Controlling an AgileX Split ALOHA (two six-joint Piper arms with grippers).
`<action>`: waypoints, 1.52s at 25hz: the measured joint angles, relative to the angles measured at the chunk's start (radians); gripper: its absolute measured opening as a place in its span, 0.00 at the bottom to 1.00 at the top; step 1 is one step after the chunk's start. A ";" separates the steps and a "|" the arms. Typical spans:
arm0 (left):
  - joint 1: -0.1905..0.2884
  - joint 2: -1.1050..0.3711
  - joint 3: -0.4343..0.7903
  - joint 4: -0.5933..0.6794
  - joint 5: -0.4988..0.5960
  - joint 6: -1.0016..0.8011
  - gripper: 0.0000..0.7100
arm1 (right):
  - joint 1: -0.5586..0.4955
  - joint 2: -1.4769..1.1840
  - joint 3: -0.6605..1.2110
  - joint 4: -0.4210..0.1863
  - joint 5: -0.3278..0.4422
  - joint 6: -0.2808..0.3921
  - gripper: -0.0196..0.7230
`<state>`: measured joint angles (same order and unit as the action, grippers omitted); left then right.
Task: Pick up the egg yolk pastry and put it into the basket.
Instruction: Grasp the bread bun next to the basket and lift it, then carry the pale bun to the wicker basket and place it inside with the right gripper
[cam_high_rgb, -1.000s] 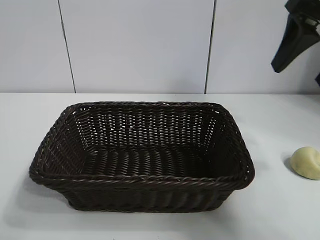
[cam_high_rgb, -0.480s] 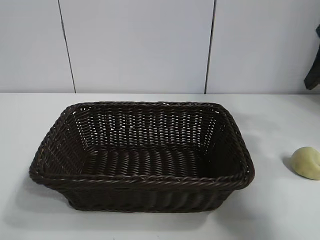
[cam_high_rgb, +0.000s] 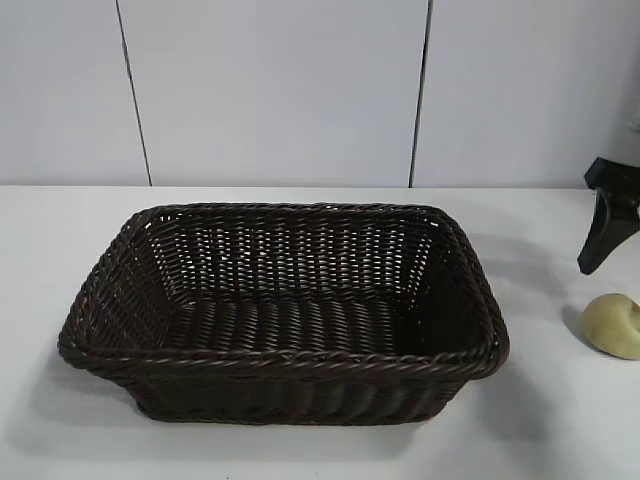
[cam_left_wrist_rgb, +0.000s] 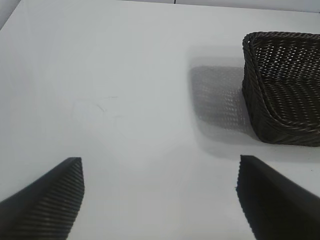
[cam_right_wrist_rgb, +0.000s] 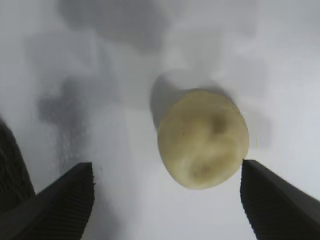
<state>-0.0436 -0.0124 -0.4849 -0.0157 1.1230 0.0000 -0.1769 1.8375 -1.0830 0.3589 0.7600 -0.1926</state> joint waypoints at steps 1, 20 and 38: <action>0.000 0.000 0.000 0.000 0.000 0.000 0.85 | 0.000 0.012 0.000 0.000 -0.006 0.001 0.76; 0.000 0.000 0.000 0.000 0.000 0.000 0.85 | 0.000 0.042 0.000 -0.035 -0.024 0.025 0.06; 0.000 0.000 0.000 0.000 0.000 0.000 0.85 | 0.001 -0.299 -0.053 0.105 0.169 -0.006 0.06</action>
<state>-0.0436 -0.0124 -0.4849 -0.0157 1.1230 0.0000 -0.1755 1.5388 -1.1362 0.4640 0.9287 -0.1990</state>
